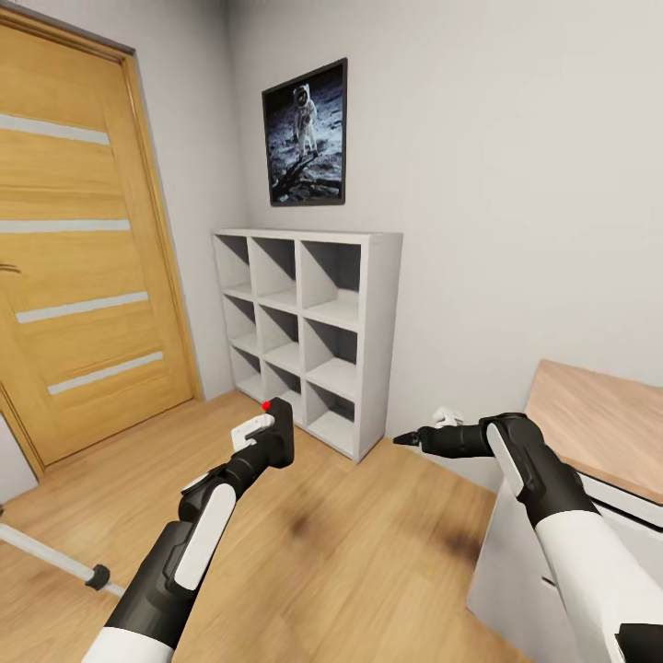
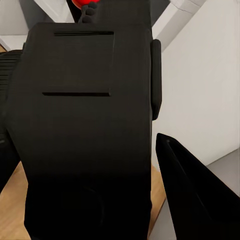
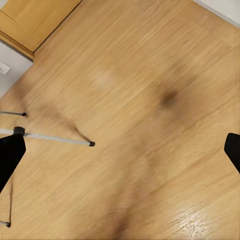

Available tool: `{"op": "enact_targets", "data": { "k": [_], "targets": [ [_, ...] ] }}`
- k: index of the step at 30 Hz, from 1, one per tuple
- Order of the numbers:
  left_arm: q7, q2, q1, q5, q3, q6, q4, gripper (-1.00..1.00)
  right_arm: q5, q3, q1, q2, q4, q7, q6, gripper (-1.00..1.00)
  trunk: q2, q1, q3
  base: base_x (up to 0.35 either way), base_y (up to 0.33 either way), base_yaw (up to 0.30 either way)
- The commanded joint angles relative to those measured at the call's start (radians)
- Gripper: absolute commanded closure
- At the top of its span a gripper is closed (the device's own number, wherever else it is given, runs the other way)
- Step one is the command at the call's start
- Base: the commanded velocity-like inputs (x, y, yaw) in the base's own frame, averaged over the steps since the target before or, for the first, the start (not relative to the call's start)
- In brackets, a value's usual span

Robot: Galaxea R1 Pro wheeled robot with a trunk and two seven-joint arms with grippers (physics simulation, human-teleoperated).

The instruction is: Attach the digital camera to the camera tripod in the bedroom.

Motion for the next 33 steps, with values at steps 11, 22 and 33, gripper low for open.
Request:
{"op": "enact_targets", "data": {
  "k": [11,22,33],
  "targets": [
    [0.008,0.000,-0.001,0.014,-0.001,0.002,0.005,1.00,-0.007,0.000,-0.001,-0.001,0.012,-0.004,0.007,-1.00,0.077,-0.042,0.033,0.000,0.000,0.000],
    [0.011,0.000,-0.001,0.013,0.000,0.003,0.006,1.00,-0.006,0.002,-0.001,0.007,-0.003,-0.004,0.007,-1.00,0.154,-0.085,0.068,0.000,0.000,0.000],
    [0.013,0.000,-0.001,0.011,0.001,0.004,0.006,1.00,-0.013,0.000,-0.001,0.010,-0.005,-0.003,0.007,-1.00,0.231,-0.127,0.102,0.000,0.000,0.000]
  ]
}}
